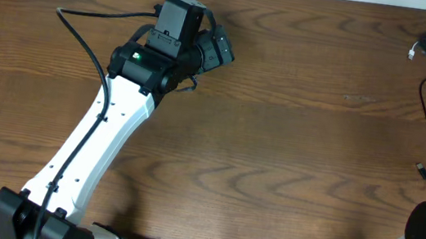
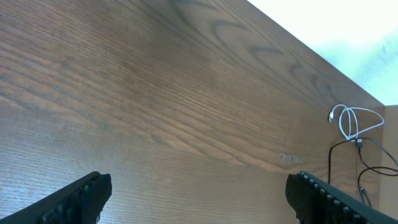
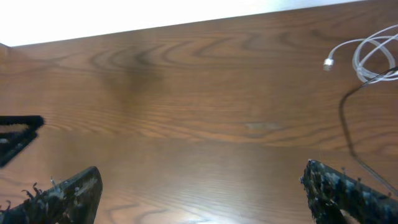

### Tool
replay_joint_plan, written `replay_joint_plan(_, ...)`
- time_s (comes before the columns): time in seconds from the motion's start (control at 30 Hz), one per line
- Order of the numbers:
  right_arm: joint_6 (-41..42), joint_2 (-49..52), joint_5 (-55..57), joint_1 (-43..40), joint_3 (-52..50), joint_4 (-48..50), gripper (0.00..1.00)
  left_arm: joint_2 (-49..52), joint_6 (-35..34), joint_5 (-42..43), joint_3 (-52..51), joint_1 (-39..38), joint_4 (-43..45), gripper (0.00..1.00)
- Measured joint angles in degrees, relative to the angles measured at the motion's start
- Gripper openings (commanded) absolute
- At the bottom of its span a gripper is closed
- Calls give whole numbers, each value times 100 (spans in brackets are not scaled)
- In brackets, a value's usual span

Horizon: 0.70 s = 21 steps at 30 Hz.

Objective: Untangle cables

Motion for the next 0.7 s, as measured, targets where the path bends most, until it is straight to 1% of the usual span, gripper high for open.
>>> replay_joint_plan(0.2,787,-92,39,365,0,0,99,0,0,0,0,0,-2,95)
replay_joint_plan(0.43,1019,-94,101,385,0,0,99,0,0,0,0,0,-2,95)
replay_joint_plan(0.53,981,-109,144,562,0,0,99,0,0,0,0,0,0,95)
replay_joint_plan(0.6,966,-151,369,839,0,2,99,0,0,0,0,0,-2,95)
replay_joint_plan(0.7,949,-415,1150,1652,-90,223,99,0,0,0,0,0,-2,95)
